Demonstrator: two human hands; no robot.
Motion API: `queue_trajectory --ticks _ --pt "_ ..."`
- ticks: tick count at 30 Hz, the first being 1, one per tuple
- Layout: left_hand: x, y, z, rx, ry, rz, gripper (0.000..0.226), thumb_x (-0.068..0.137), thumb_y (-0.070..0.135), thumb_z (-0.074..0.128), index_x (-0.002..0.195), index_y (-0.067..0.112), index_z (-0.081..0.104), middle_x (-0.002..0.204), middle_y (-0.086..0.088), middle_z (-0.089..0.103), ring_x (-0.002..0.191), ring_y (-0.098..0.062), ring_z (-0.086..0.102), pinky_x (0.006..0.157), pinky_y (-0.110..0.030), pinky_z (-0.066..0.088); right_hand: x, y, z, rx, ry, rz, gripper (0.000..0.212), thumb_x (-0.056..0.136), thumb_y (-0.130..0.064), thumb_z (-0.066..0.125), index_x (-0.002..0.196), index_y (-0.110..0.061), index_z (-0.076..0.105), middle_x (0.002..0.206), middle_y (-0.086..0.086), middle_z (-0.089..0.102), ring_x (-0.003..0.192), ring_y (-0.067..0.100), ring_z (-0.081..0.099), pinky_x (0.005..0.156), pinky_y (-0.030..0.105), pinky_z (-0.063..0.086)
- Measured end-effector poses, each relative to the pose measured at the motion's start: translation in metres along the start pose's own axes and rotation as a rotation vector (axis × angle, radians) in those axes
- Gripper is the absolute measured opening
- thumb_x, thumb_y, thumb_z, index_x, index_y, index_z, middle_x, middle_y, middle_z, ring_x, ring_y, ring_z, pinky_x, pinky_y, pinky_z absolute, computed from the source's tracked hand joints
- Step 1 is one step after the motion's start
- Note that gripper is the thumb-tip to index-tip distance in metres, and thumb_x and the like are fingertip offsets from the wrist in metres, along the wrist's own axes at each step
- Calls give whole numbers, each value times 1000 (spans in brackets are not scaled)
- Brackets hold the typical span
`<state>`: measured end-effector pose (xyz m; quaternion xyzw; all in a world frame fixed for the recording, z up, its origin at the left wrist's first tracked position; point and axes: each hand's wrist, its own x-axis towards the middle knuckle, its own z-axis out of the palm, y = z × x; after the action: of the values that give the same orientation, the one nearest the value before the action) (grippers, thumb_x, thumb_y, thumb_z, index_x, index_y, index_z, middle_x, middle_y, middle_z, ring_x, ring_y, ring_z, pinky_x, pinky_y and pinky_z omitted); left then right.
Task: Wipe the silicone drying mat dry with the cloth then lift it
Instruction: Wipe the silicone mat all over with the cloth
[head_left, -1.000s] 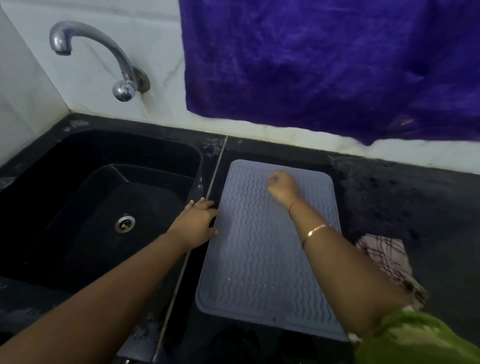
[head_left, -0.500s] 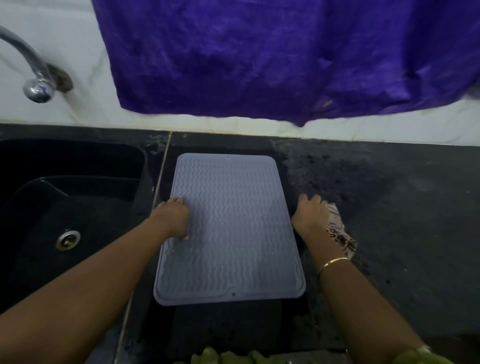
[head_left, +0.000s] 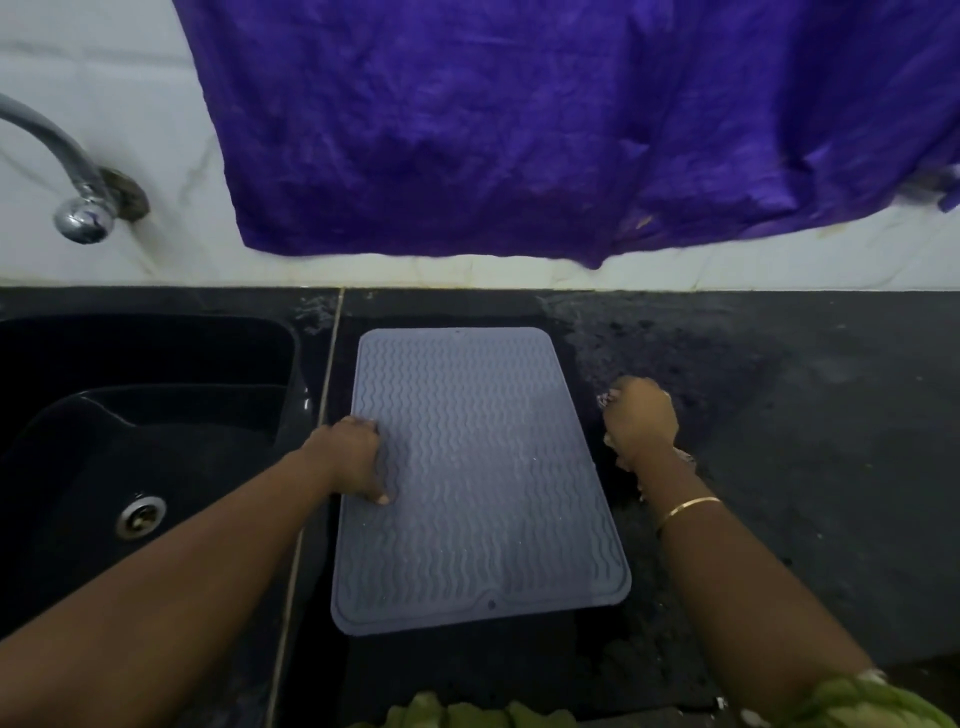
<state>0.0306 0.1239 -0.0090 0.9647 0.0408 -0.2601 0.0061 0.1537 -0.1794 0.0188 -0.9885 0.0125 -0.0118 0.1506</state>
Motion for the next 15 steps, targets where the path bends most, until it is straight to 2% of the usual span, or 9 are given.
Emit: queue_trajectory --ticks 3,6,10,12,15 --pt "5 -9 -6 12 -28 52 71 67 55 74 120 14 52 130 -4 49 119 -19 44 100 -36 41 -2 -28 -7 94 119 -66 22 85 -5 52 100 -6 68 108 19 63 99 37 59 76 41 55" --pt "7 -14 -12 50 9 85 55 73 50 70 111 14 58 115 -2 56 108 -19 50 94 -37 44 -4 -60 -14 239 239 -147 29 88 -3 49 109 -8 67 112 18 65 101 35 60 82 40 55" --pt "9 -17 -15 -26 212 110 28 89 33 50 104 11 61 111 -4 58 107 -21 53 96 -38 39 -8 -94 -18 424 321 -224 33 88 2 48 116 -6 64 119 18 61 108 32 58 93 38 49" --pt "13 -18 -13 -77 318 103 26 91 25 45 108 11 58 114 -4 56 110 -22 52 97 -37 35 -6 -106 -17 462 343 -266 34 87 4 47 114 -6 65 117 17 63 107 31 58 94 37 48" --pt "22 -18 -6 -153 386 71 41 94 22 40 133 8 43 140 -7 43 126 -23 41 107 -38 25 2 -126 -12 477 364 -356 35 83 8 47 109 -3 67 113 17 65 105 31 58 94 38 48"
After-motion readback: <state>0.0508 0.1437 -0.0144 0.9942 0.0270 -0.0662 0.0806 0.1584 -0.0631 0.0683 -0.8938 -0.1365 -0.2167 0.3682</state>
